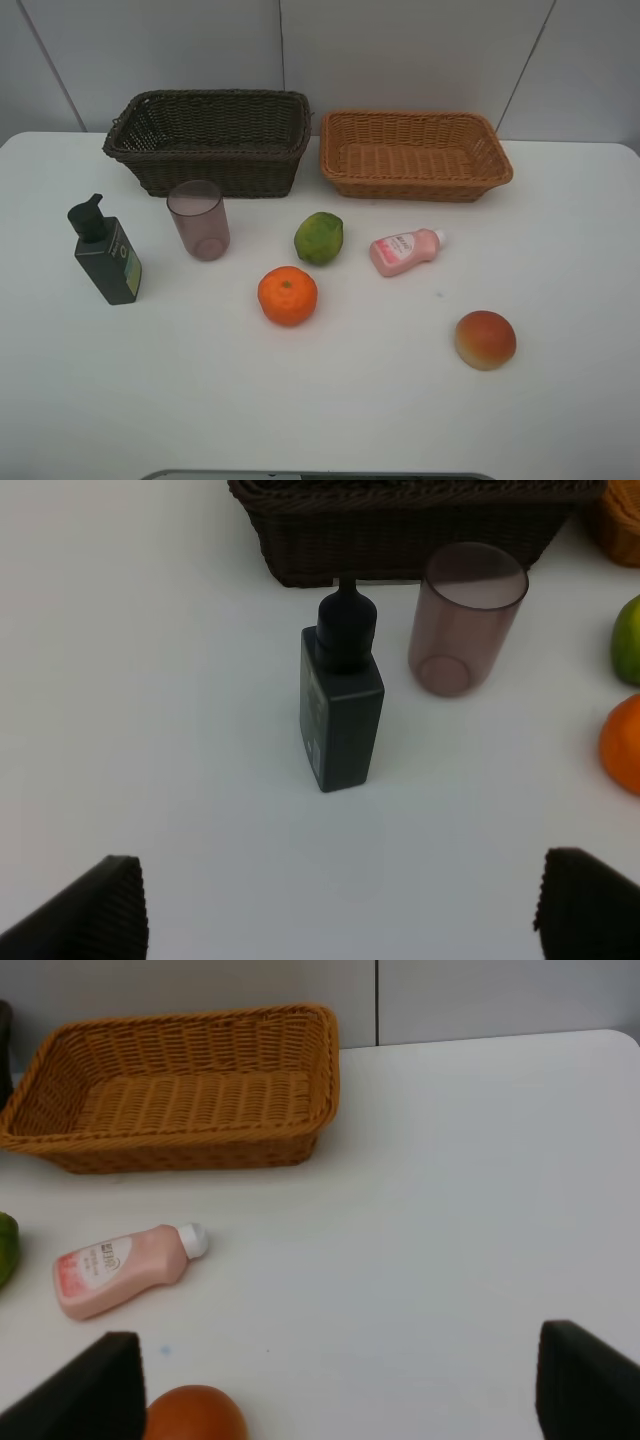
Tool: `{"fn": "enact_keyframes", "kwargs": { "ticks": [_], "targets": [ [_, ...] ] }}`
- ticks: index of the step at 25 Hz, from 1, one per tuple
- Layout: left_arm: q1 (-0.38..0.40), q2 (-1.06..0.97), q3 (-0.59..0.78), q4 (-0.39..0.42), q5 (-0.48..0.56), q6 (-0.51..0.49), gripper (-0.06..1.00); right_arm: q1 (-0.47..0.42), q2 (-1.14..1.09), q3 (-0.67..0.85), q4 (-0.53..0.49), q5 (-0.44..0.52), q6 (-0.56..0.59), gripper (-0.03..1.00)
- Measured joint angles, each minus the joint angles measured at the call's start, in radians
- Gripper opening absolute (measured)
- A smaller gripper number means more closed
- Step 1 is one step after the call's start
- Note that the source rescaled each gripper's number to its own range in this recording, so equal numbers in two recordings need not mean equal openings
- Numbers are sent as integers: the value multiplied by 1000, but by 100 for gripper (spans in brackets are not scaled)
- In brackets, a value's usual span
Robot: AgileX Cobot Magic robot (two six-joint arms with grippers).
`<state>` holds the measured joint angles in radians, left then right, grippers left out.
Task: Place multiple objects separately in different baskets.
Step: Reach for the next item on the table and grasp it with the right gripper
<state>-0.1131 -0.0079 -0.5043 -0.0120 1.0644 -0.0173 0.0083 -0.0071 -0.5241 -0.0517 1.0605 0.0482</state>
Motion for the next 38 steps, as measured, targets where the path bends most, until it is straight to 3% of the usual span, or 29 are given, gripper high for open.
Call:
{"fn": "enact_keyframes", "kwargs": {
  "ticks": [38],
  "targets": [
    [0,0,0,0,0,0,99,0,0,0,0,0,0,69]
  ]
}}
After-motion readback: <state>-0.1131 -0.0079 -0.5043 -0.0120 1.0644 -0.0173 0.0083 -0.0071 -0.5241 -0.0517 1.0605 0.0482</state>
